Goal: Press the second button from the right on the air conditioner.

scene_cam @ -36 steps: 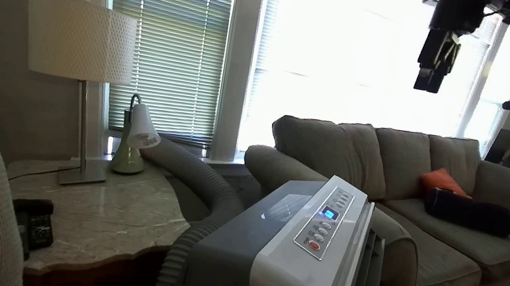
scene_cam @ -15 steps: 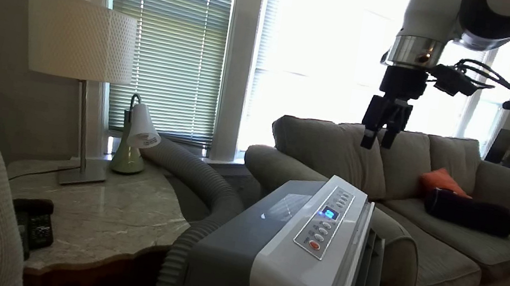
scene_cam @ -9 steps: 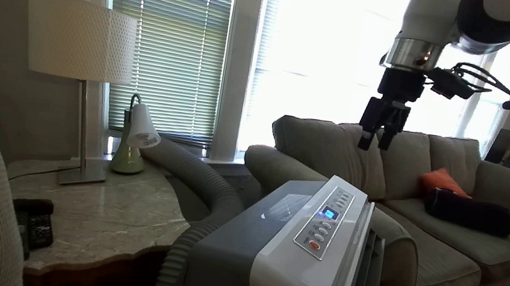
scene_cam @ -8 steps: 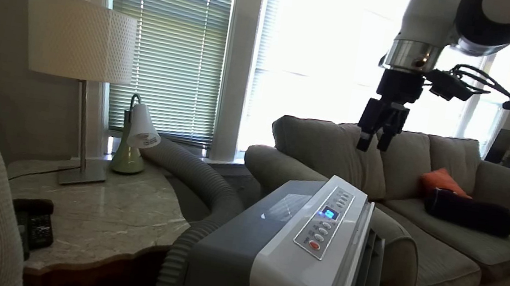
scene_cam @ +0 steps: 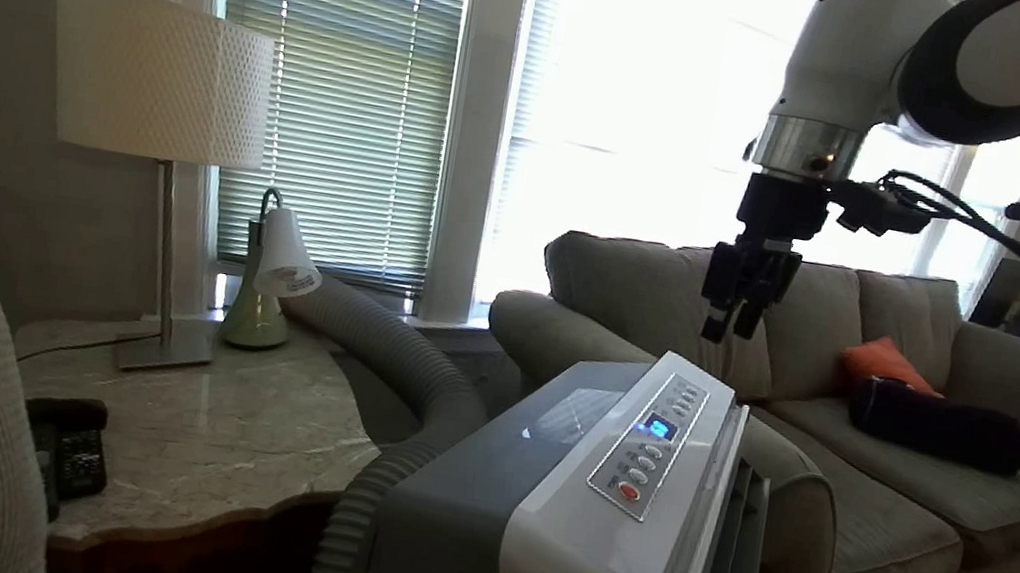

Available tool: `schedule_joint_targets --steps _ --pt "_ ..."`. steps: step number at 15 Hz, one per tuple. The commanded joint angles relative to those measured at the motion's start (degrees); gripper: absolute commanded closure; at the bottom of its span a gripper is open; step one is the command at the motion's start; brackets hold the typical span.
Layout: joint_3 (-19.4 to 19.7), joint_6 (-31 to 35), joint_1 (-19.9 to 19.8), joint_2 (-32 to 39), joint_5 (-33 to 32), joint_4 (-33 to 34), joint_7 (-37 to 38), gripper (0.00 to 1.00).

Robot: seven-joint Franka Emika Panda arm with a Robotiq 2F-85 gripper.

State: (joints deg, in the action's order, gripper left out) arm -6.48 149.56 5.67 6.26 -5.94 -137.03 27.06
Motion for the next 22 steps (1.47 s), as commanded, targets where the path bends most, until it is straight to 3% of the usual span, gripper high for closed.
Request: schedule_joint_targets --steps 1,5,7,14,22 --pt "2.4 3.0 2.5 3.8 -5.8 2.0 6.5 0.62" --pt "4.3 4.1 4.9 6.6 -8.2 3.5 9.3 0.91" --pt "5.3 3.3 6.1 7.6 -8.9 4.3 10.4 1.00" --pt "8.5 2.8 9.4 10.9 -10.7 6.5 13.1 1.00" --pt "9.1 0.1 11.1 13.0 -9.6 7.7 11.8 1.00"
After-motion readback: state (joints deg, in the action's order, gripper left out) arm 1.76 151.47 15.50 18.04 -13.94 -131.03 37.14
